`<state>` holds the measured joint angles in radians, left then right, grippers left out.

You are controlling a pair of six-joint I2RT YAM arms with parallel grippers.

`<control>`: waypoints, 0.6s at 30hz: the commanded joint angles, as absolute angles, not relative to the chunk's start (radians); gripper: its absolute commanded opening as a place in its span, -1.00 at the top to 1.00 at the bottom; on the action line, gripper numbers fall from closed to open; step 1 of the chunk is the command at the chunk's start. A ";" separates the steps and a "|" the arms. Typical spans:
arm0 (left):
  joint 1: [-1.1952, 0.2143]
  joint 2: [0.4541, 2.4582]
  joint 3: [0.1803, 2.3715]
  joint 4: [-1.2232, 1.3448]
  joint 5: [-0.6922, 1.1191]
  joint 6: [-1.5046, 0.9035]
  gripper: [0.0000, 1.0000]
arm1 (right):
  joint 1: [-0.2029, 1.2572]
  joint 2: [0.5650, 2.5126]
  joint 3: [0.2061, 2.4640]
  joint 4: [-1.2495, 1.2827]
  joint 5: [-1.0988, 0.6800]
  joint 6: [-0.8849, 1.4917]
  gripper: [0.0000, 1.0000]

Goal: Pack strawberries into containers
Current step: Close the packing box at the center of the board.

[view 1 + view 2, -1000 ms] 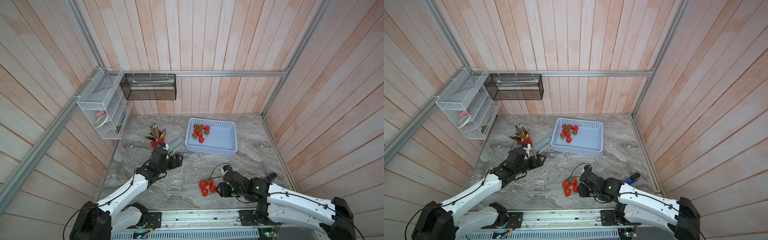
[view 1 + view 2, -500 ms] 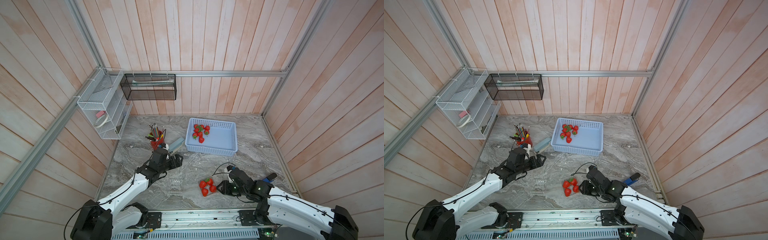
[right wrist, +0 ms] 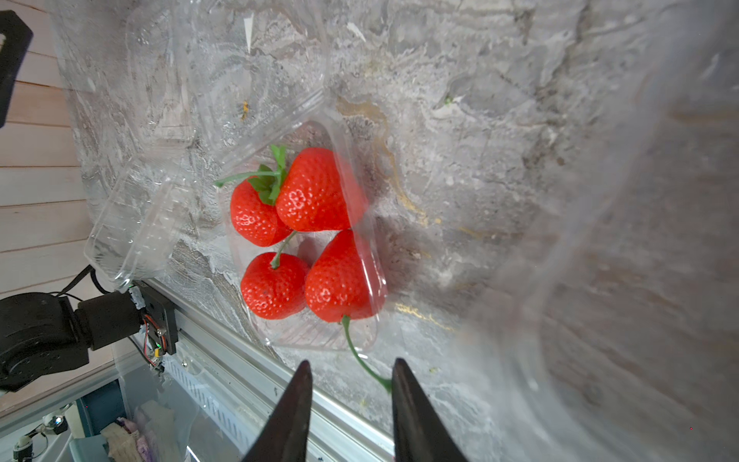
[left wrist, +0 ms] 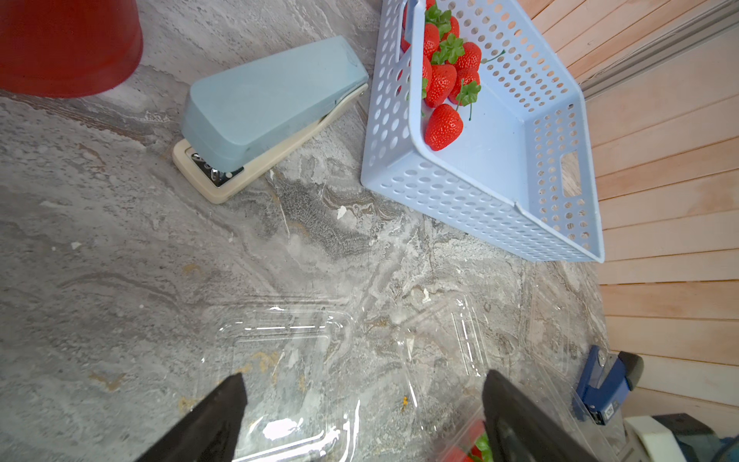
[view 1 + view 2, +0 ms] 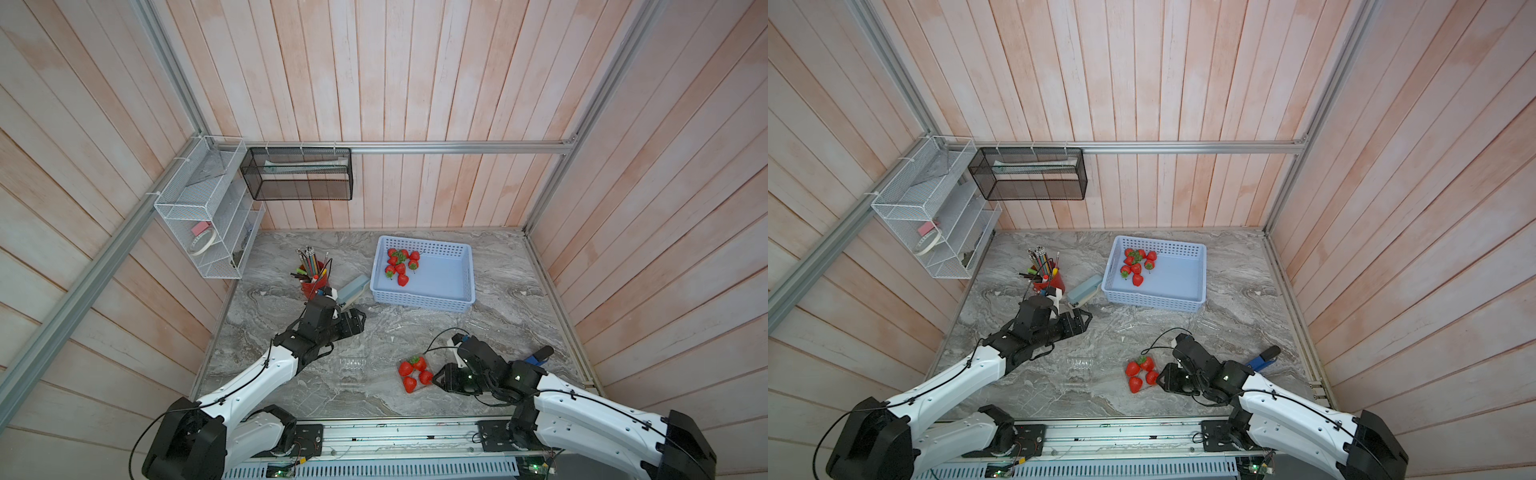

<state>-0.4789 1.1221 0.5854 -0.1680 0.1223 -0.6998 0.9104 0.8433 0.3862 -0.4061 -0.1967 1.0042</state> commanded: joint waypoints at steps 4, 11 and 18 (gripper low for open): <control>-0.475 1.123 0.608 -0.158 0.109 -0.687 -0.88 | 0.905 0.863 0.361 -0.402 -0.217 0.997 0.30; -0.474 1.126 0.607 -0.160 0.106 -0.687 -0.89 | 0.906 0.870 0.363 -0.351 -0.241 1.002 0.55; -0.474 1.138 0.606 -0.152 0.105 -0.686 -0.89 | 0.905 0.892 0.381 -0.334 -0.251 1.000 0.93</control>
<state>-0.4782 1.1278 0.5854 -0.1677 0.1219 -0.6994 0.9089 0.8795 0.3683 -0.3485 -0.2386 1.0042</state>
